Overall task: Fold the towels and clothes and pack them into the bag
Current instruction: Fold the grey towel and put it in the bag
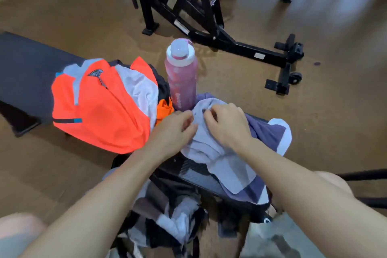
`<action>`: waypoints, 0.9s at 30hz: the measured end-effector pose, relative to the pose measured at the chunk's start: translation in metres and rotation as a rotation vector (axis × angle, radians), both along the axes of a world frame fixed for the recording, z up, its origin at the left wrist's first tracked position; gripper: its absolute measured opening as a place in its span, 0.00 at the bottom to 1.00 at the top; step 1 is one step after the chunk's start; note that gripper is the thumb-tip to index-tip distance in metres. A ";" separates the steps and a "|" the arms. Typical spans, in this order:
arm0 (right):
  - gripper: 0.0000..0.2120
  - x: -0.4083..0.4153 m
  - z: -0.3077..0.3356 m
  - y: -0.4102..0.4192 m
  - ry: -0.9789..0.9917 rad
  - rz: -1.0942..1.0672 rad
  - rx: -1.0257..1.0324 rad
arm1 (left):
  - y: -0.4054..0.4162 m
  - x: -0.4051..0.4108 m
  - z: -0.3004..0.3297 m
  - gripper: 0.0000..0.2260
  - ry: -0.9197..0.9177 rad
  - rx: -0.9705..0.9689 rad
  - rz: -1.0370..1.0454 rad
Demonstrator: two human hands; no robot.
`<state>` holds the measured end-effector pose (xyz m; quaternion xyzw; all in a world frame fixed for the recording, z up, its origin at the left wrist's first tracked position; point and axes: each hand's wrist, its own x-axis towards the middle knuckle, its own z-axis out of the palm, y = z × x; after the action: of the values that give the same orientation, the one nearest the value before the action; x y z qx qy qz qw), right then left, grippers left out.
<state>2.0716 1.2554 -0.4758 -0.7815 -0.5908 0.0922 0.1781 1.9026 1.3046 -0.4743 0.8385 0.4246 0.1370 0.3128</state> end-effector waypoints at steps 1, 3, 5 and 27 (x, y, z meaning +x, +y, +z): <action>0.24 -0.002 0.000 -0.004 0.020 0.001 0.021 | -0.004 -0.002 0.003 0.10 -0.022 0.008 0.033; 0.23 -0.008 0.005 -0.015 0.052 0.021 0.060 | -0.016 -0.009 0.011 0.11 -0.052 0.007 0.100; 0.23 -0.015 0.011 -0.026 0.080 0.048 0.091 | -0.026 -0.014 0.017 0.11 -0.057 0.025 0.132; 0.20 -0.030 0.131 -0.087 0.842 -0.060 0.420 | -0.071 -0.025 0.080 0.24 -0.509 -0.158 -0.037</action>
<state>2.0419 1.1681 -0.3448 -0.6397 -0.4503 0.2747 0.5590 1.8773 1.2337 -0.3944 0.7576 0.3261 0.3043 0.4765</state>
